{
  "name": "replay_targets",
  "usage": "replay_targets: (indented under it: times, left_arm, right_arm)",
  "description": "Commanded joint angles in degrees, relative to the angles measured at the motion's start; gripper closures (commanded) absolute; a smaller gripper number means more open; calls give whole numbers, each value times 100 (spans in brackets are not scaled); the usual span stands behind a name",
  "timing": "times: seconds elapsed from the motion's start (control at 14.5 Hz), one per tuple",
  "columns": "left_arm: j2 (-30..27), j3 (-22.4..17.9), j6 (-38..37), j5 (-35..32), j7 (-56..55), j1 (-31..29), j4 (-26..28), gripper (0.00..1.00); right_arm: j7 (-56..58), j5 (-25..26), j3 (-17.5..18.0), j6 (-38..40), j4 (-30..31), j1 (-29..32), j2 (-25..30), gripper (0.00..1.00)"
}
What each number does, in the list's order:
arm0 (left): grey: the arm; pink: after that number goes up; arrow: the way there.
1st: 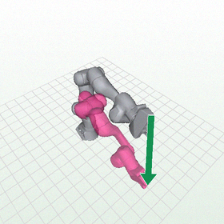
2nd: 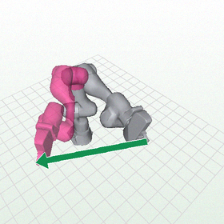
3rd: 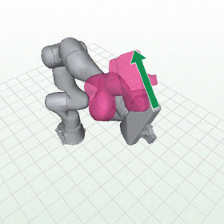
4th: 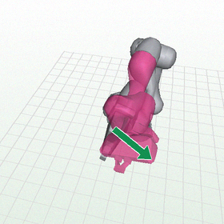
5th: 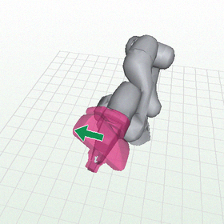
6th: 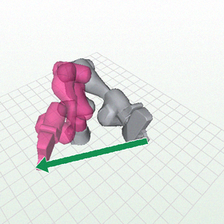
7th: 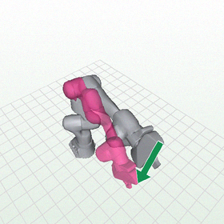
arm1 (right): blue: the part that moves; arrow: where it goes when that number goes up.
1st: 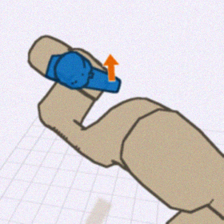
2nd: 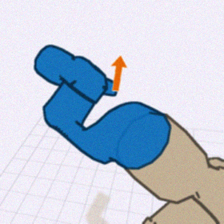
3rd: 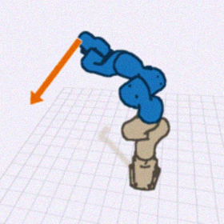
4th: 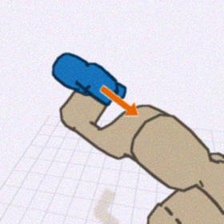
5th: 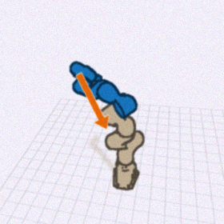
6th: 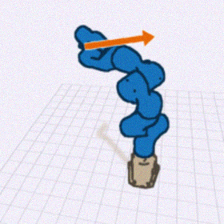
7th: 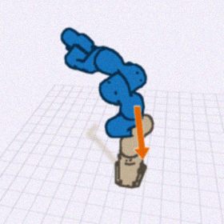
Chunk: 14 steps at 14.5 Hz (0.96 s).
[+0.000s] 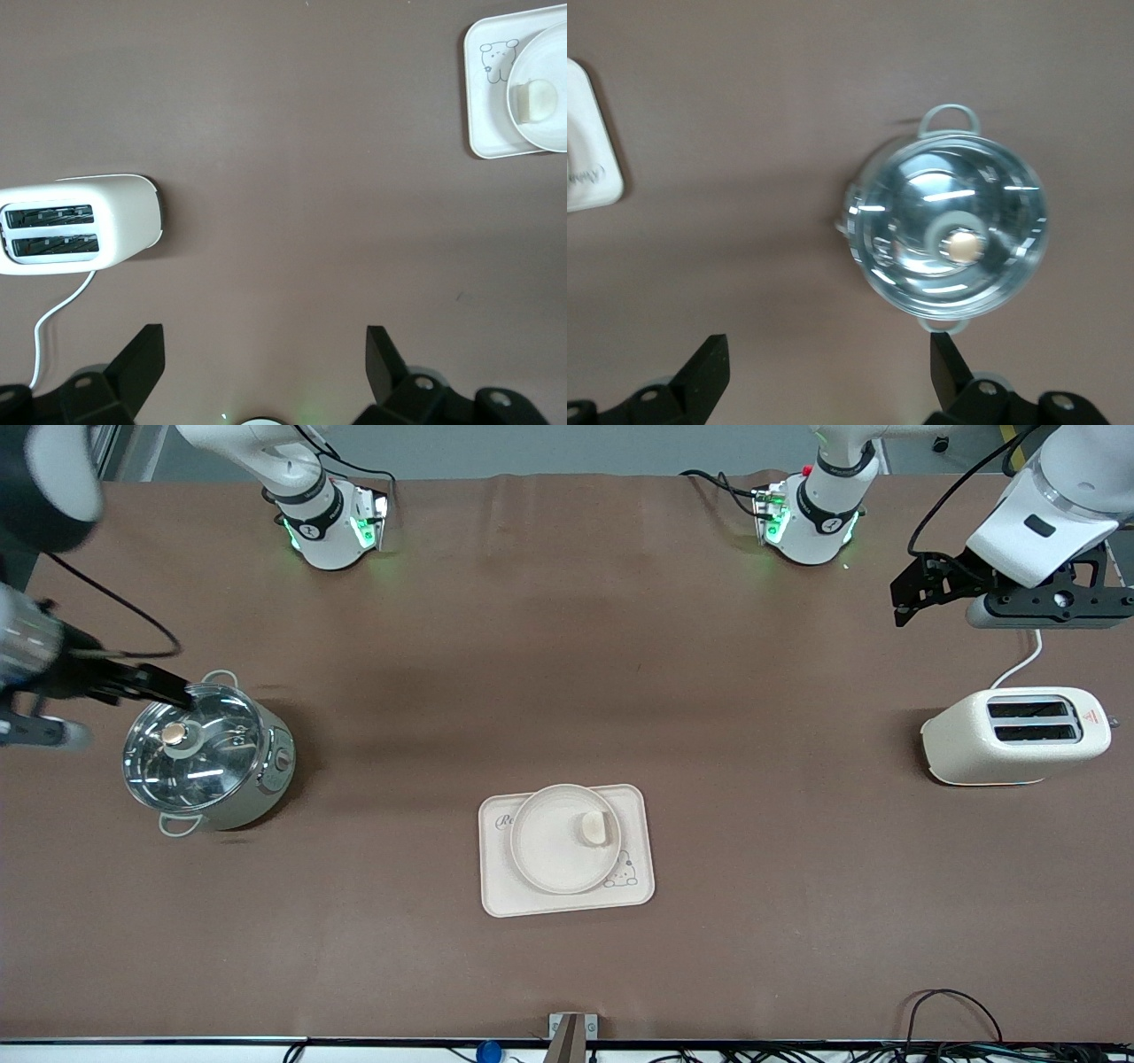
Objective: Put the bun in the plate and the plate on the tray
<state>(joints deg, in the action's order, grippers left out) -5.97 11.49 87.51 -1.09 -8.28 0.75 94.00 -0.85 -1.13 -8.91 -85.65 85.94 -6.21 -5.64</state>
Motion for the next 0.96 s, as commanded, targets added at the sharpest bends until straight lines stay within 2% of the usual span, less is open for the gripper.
replay_targets:
  times: [0.0, 0.14, 0.28, 0.69, 0.89]
  left_arm:
    - [-53, 12, -120, 83, 107, -48, -119, 0]
    - [-19, -41, -120, 74, 107, -75, -171, 0]
    - [60, -67, -120, 74, 99, -92, -338, 0]
    - [96, -76, -120, 74, 116, -154, -365, 0]
    - [96, -76, -120, 74, 388, -189, -365, 0]
  right_arm:
    - [523, 218, 117, 153, 160, 365, 396, 0]
    - [944, 245, 161, 153, 186, 681, 423, 0]
    - [1139, 228, 170, 188, 195, 709, 441, 0]
    - [1078, 210, 179, 66, 222, 191, 415, 0]
    - [1078, 201, 179, -40, 213, 138, 415, 0]
